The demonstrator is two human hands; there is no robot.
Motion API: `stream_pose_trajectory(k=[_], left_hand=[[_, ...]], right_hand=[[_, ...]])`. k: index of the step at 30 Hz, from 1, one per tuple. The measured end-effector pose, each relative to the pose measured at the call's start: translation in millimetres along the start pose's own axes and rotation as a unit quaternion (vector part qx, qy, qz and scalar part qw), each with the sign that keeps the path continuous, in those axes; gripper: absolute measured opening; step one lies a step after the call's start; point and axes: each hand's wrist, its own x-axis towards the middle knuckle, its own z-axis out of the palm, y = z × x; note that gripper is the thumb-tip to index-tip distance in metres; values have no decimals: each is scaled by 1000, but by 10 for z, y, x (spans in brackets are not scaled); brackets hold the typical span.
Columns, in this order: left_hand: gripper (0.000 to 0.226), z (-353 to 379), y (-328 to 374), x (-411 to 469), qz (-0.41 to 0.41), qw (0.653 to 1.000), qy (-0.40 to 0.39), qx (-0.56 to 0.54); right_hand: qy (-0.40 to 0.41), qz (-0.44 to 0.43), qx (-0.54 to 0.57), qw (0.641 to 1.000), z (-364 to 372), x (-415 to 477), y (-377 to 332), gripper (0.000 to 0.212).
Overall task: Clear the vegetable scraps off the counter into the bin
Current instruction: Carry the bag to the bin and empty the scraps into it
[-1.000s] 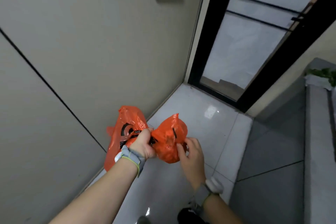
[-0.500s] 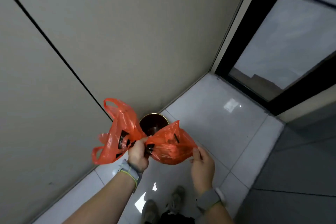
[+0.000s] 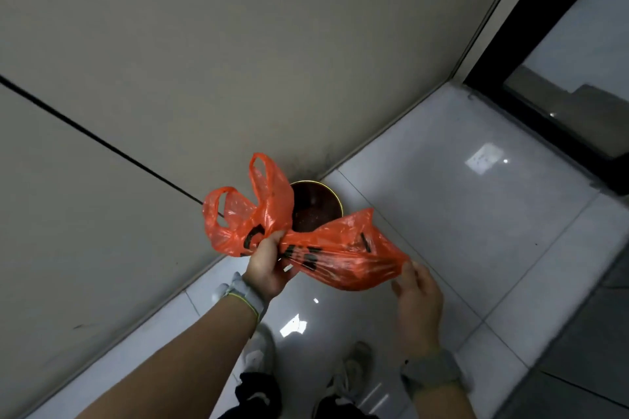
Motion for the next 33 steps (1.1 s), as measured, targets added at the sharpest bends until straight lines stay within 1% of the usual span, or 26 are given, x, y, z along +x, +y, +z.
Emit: stream_pose_trajectory(k=[2,3,4,6,8,9,11,12,13,14,15,16,18,19,20,21,22,24,25,26,28,29,31,33], left_hand=[[16,-3,-25,386,1,999,-48,-19],[18,-18,-48,637,-1,998,-63,-30],[20,3,-13,707,1,997,-67,-42],[21,-40,-19,1092,4,997,-54,-56],[17,-109,-12,1531,26,998,-33,-56],[14,-196,-78,1871,38,997,-33,-50],[5,-224,-54,2166,59,997,-30,-39],[11,-225,-62,2274,71,997,-22,-19],[22,-265,-110,2440,111,994,-6,17],[34,-299,-134,2570,175,983,28,52],[48,-334,-108,2701,256,958,66,110],[62,-303,-91,2730,319,926,85,185],[88,-327,-137,2835,420,860,62,285],[96,-358,-158,2917,457,819,55,343],[99,-375,-153,2981,481,780,51,397],[96,-387,-144,3061,501,740,49,447],[86,-381,-130,3136,521,690,48,500],[50,-338,-55,3288,532,595,44,600],[35,-332,-41,3357,522,567,42,636],[29,-327,-31,3407,508,546,37,665],[33,-320,-64,3495,476,523,26,706],[36,-344,-100,3510,465,516,29,719],[42,-371,-135,3538,447,514,39,731],[51,-407,-199,3570,446,511,66,732]], right_hand=[[0,2,44,999,95,220,186,20],[9,-5,66,998,155,355,314,20],[15,-9,93,996,157,414,276,19],[26,-17,125,992,238,634,451,18],[27,-29,122,992,360,888,659,19],[19,-45,117,992,478,1027,873,20],[10,-69,106,992,591,1234,933,21],[6,-82,109,991,641,1321,971,21],[-3,-104,108,989,694,1396,1024,22],[-11,-123,109,986,758,1481,1063,22],[-18,-140,112,984,868,1619,1083,22],[-22,-140,112,984,897,1718,1022,22],[-51,-157,109,980,1055,1865,998,23],[-60,-171,107,978,1121,1940,994,24],[-65,-185,108,975,1186,2014,979,25],[-70,-201,104,972,1258,2074,961,25],[-82,-219,97,967,1332,2131,942,24],[-95,-245,74,962,1480,2245,930,21],[-101,-254,67,960,1554,2292,954,21],[-106,-263,61,957,1633,2336,966,22],[-110,-268,55,956,1753,2401,1013,24],[-114,-269,51,955,1804,2399,1047,23],[-111,-260,49,958,1879,2380,1077,22],[-107,-256,51,959,1907,2338,1121,23]])
